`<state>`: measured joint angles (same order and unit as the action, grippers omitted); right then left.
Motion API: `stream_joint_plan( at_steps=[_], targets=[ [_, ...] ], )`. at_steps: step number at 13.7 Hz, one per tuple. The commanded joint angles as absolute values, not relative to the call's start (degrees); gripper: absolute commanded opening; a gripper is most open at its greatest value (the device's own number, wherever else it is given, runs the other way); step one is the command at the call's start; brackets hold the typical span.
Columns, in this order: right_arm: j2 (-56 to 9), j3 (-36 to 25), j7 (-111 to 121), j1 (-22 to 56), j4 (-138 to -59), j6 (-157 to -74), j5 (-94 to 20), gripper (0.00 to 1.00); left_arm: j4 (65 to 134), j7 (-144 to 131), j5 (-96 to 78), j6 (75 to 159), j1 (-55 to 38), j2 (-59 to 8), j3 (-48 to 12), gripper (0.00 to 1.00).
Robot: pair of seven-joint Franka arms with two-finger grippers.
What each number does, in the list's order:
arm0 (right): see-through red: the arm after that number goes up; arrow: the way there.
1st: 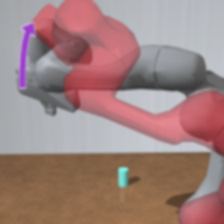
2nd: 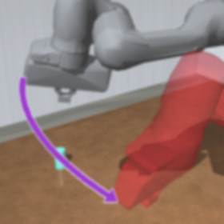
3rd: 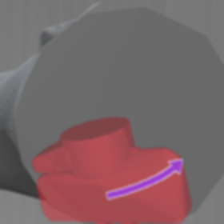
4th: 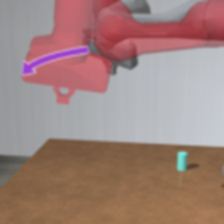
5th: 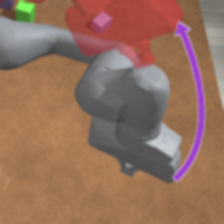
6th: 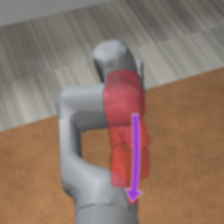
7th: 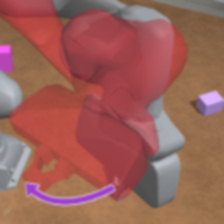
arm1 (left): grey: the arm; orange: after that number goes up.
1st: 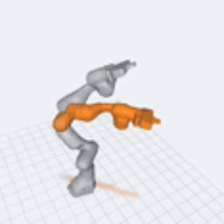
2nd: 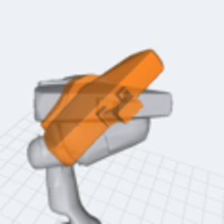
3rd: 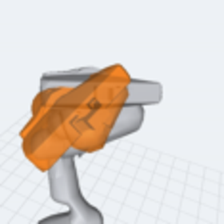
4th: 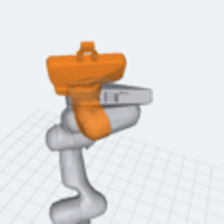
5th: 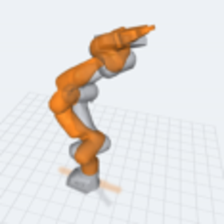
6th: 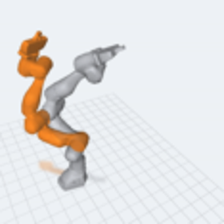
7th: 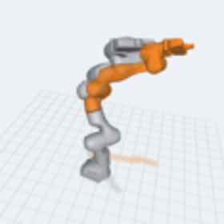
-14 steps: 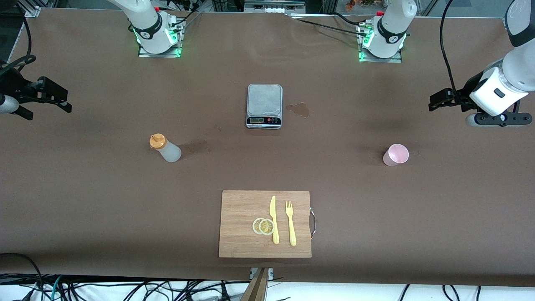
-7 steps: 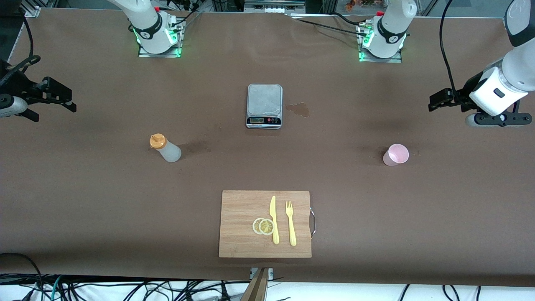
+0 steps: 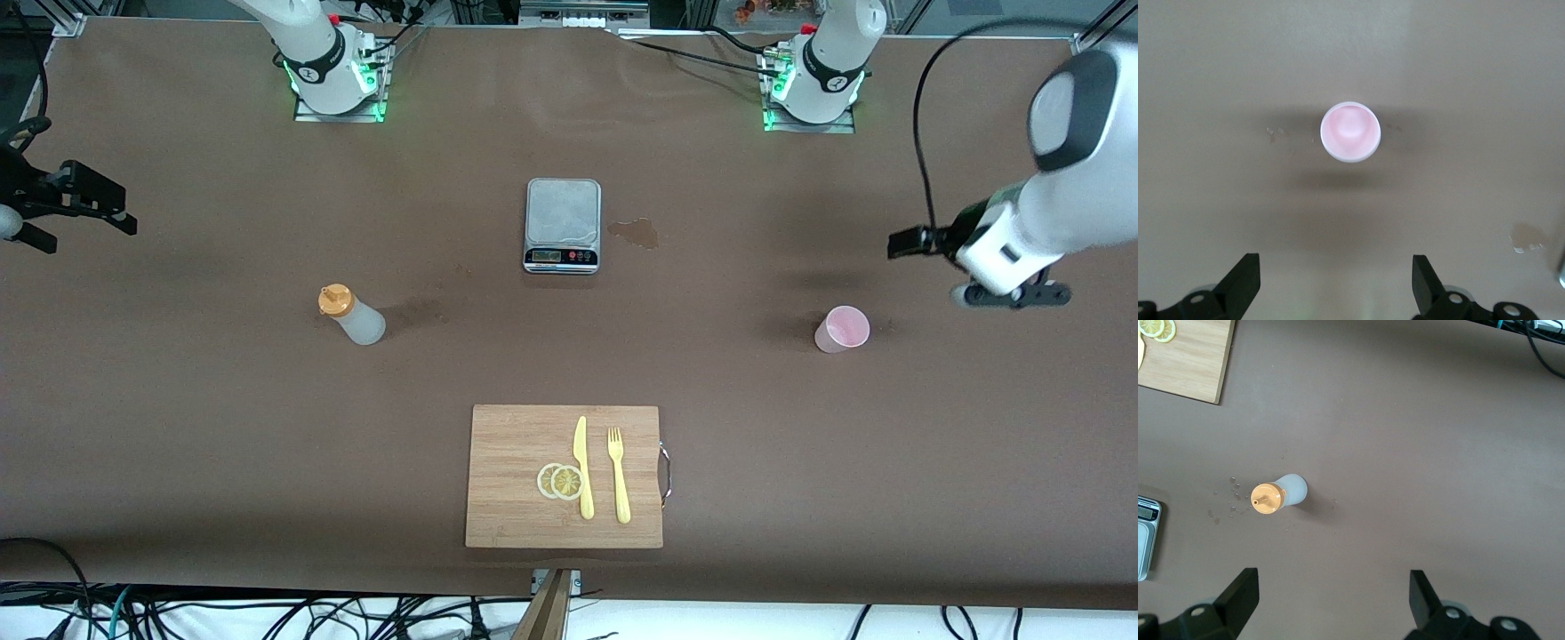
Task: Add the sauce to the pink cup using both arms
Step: 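Lower the left gripper over the pink cup and grasp it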
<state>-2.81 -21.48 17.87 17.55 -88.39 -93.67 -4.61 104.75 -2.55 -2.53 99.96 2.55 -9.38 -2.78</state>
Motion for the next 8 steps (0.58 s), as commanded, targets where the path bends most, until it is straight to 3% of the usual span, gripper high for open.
stream_joint_plan(
  at_steps=[1, 4, 8],
  targets=[
    [-1.4, -21.6, 18.5, 17.7, -88.3, -92.7, -4.5, 1.0, 108.8, 4.7, -1.4, 112.9, 4.2, -13.6, -3.2, 1.0],
    [-1.5, -21.6, 18.5, 17.7, -88.3, -93.4, -4.4, 1.0, 110.3, 15.4, -1.4, 121.9, 5.4, -20.0, -3.2, 1.0],
    [-1.8, -21.7, 18.5, 17.7, -88.3, -94.0, -4.5, 1.0, 110.7, 24.7, -1.4, 122.6, 5.3, -23.6, -3.2, 0.98]
  ],
)
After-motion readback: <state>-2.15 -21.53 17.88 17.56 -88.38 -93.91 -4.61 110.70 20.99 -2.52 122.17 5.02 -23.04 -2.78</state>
